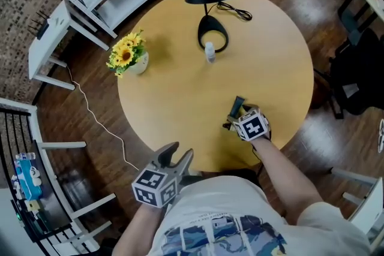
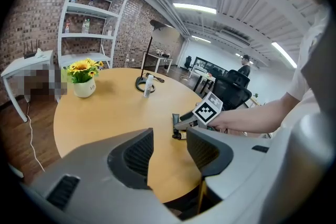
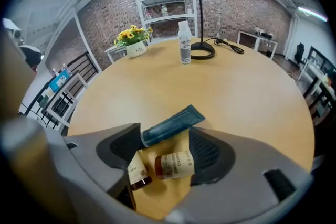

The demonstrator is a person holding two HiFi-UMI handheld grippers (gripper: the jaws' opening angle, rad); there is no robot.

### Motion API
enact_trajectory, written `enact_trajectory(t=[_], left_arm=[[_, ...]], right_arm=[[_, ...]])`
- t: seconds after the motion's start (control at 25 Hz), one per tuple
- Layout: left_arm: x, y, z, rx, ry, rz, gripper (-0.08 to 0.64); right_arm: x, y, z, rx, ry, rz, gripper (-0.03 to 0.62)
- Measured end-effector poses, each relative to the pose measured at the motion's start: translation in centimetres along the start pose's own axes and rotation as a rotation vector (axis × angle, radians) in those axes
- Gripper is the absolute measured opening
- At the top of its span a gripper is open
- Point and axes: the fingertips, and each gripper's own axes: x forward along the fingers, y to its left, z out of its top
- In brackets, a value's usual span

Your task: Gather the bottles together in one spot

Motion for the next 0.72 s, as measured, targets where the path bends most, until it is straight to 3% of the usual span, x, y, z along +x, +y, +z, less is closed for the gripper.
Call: enact_trajectory(t=[0.12,0.24,0.32,0.4,0.48,0.72], left_arm=[[-0.2,0.1,0.0,0.004,0.007,-0.007,0.179],[-0.1,0.1,-0.1,0.008,0.017,-0.008,0.179],[0.1,0.1,-0.2,0.01,0.019,-0.005,0.179],[0.2,0.1,-0.2,0.009,0.018,-0.003,0.179],[0.2,0.4,-0.3,0.006,0.018,-0.002,0.179],[-0.1,1.6,-0.5,0.008,0.006,-0.014,0.179]], right_arm=[[1.0,1.2,0.7,-0.01,0.023,0.05,0.317],[2.3,2.6,1.1,-0.154,0.085,0.077,0.317],[3.0,3.3,0.7,-0.275,0.14,0.077,0.211],[3.2,3.6,0.4,-0.34,0.161,0.075,0.186],[3.1,3.6,0.3,-0.366,0.147,0.062,0.133],[1.3,3.7,1.7,-0.442,0.021,-0.032,0.129]])
